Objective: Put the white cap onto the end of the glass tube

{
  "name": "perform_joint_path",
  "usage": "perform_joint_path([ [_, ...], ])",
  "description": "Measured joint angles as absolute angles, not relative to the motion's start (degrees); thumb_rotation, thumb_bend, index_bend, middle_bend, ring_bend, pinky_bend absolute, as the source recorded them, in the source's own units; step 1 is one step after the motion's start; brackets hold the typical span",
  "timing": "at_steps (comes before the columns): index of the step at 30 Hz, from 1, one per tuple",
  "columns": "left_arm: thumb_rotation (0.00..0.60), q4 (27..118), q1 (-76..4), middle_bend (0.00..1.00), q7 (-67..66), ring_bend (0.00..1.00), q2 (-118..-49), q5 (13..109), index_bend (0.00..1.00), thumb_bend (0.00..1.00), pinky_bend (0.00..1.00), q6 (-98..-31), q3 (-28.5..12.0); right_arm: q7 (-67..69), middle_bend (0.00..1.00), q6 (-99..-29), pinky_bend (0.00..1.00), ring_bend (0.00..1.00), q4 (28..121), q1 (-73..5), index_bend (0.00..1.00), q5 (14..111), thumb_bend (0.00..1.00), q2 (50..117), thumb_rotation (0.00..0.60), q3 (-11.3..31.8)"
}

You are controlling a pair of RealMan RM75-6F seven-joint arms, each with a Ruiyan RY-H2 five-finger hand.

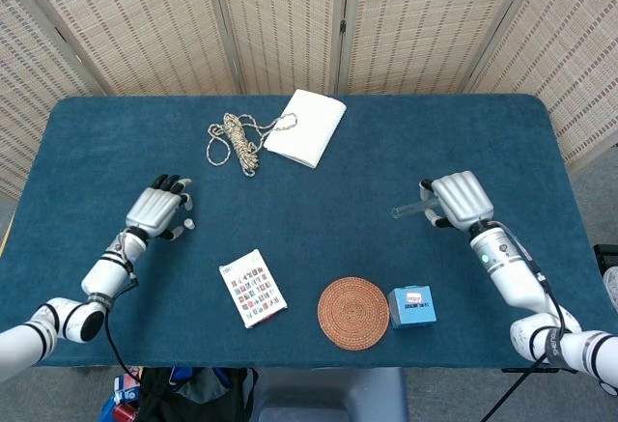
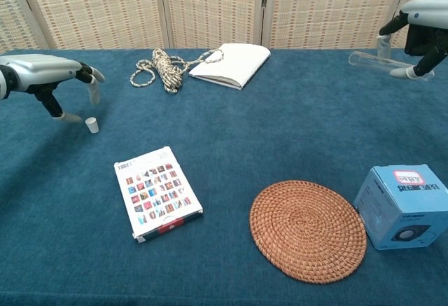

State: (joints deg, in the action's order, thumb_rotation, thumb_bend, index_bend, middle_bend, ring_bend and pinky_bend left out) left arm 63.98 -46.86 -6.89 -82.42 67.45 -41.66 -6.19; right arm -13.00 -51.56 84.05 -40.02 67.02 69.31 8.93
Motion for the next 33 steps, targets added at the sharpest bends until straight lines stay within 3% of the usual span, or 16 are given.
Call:
perform_joint_path([
  [33, 0.600, 58.05, -47.41, 0.00, -7.22, 0.00, -87.24, 67.68, 0.45, 0.35, 0.00, -39.38, -6.33, -11.82, 1.00, -50.67, 1.00, 1.00, 82.10, -39.92, 0.87, 67.14, 0.49, 70.10, 0.600, 8.80],
])
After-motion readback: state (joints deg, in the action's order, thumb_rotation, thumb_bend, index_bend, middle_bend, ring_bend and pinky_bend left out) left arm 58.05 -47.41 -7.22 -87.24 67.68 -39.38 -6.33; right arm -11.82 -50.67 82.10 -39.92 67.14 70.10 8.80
